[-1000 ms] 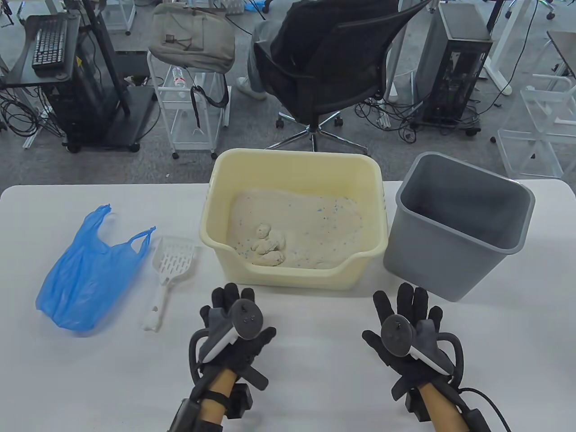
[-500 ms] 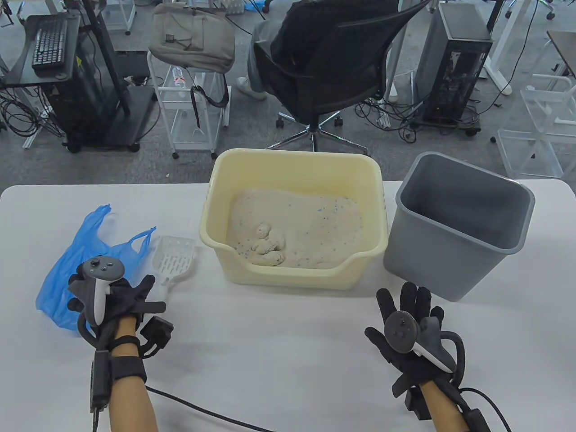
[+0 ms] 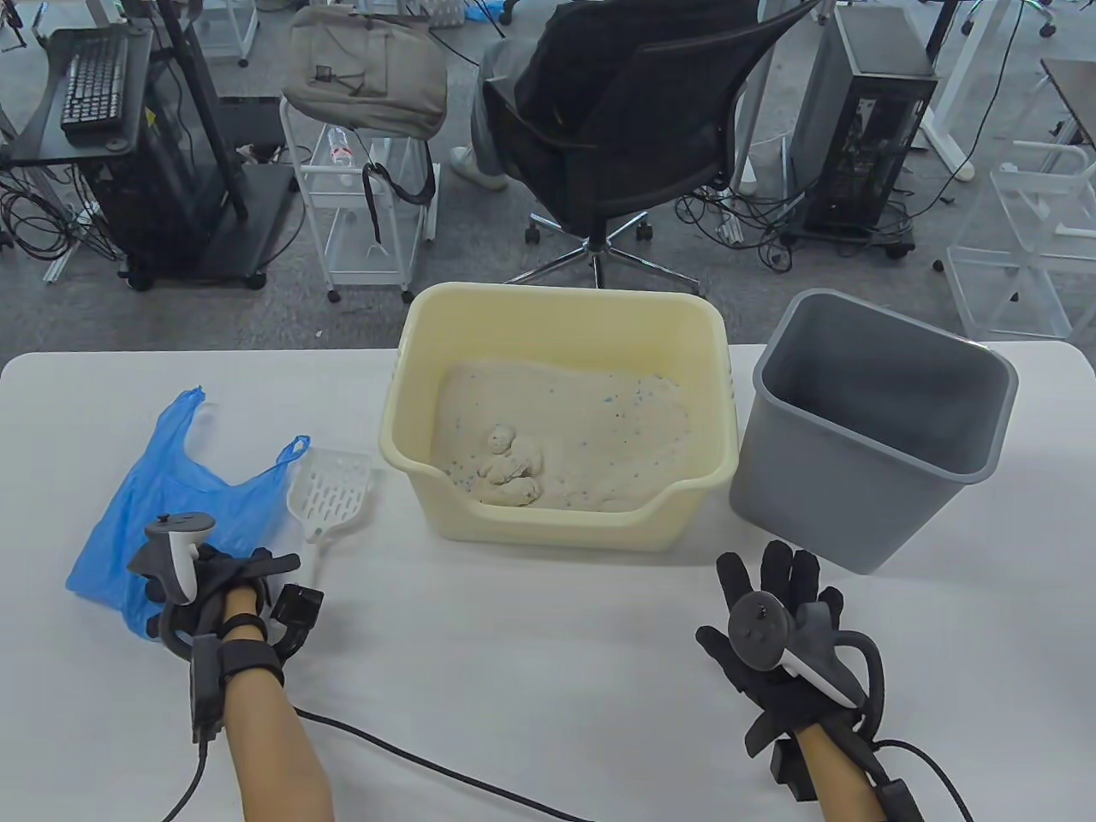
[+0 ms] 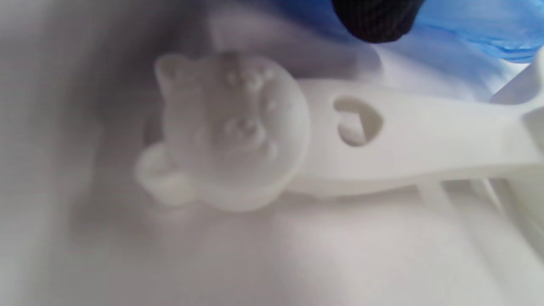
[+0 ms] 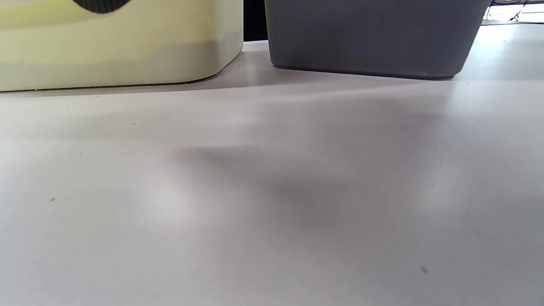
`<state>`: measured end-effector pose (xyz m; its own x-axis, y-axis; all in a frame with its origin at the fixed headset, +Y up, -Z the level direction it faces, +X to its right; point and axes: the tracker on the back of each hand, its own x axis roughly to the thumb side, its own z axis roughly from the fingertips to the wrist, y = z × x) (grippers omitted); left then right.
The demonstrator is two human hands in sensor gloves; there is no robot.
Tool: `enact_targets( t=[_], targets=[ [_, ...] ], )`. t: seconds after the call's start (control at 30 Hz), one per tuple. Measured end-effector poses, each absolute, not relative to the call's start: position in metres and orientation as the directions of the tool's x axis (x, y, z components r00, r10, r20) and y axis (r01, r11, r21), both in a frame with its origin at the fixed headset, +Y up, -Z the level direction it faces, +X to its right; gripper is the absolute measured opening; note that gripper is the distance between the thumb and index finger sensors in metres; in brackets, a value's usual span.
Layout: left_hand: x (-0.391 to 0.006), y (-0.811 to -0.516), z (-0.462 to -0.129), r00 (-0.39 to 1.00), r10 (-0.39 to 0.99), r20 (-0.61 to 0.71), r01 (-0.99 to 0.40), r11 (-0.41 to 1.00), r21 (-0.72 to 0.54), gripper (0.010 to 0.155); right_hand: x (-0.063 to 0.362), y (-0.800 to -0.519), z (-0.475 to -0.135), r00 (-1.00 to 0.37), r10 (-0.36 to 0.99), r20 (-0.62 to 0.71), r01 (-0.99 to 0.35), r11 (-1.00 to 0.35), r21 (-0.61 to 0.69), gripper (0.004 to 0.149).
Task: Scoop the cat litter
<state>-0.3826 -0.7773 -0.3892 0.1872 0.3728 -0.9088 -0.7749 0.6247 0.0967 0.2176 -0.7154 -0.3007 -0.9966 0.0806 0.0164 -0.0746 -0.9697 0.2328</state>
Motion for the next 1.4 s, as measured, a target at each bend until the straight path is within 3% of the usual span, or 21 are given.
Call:
enact_targets(
  t=[0.07,0.13,0.23,0.5,0.67,0.83,1.03,1.27,1.4],
  targets=[
    [-0.384,-0.777,-0.388,0.149,0.405,-0.902,-0.759,0.632,0.159,0.062,0.219,-0.716,-0.301,-0.996,0.089,0.013,-0.084,-0.968,0.238,0.079],
    [-0.385,-0.772,-0.386,0.120,0.442,-0.889,-0.736,0.640,0.219,0.055,0.219,-0.716,-0.301,-0.996,0.090,0.011,-0.085,-0.967,0.240,0.079],
    [-0.385,-0.764,-0.384,0.134,0.454,-0.881,-0.731,0.646,0.222,0.052,0.219,-0.716,-0.301,-0.996,0.091,0.009,-0.086,-0.966,0.245,0.079],
    [-0.375,-0.734,-0.368,0.163,0.599,-0.784,-0.625,0.678,0.388,0.042,0.219,-0.716,-0.300,-0.993,0.112,0.022,-0.104,-0.966,0.237,0.079],
    [-0.355,-0.679,-0.359,0.291,0.728,-0.621,-0.560,0.656,0.507,0.042,0.216,-0.714,-0.298,-0.992,0.121,0.044,-0.108,-0.968,0.225,0.078],
    [-0.314,-0.616,-0.343,0.518,0.753,-0.405,-0.563,0.657,0.501,0.043,0.213,-0.708,-0.295,-0.985,0.157,0.075,-0.138,-0.969,0.206,0.078],
    [-0.234,-0.583,-0.312,0.772,0.621,-0.133,-0.562,0.766,0.313,0.043,0.204,-0.692,-0.287,-0.962,0.234,0.145,-0.210,-0.964,0.163,0.091],
    [-0.137,-0.596,-0.292,0.898,0.392,0.198,-0.394,0.919,-0.030,0.044,0.186,-0.666,-0.268,-0.883,0.359,0.301,-0.339,-0.933,0.118,0.105],
    [-0.087,-0.609,-0.292,0.892,0.346,0.290,-0.263,0.921,-0.287,0.044,0.177,-0.661,-0.262,-0.848,0.391,0.357,-0.366,-0.920,0.139,0.109]
  ],
)
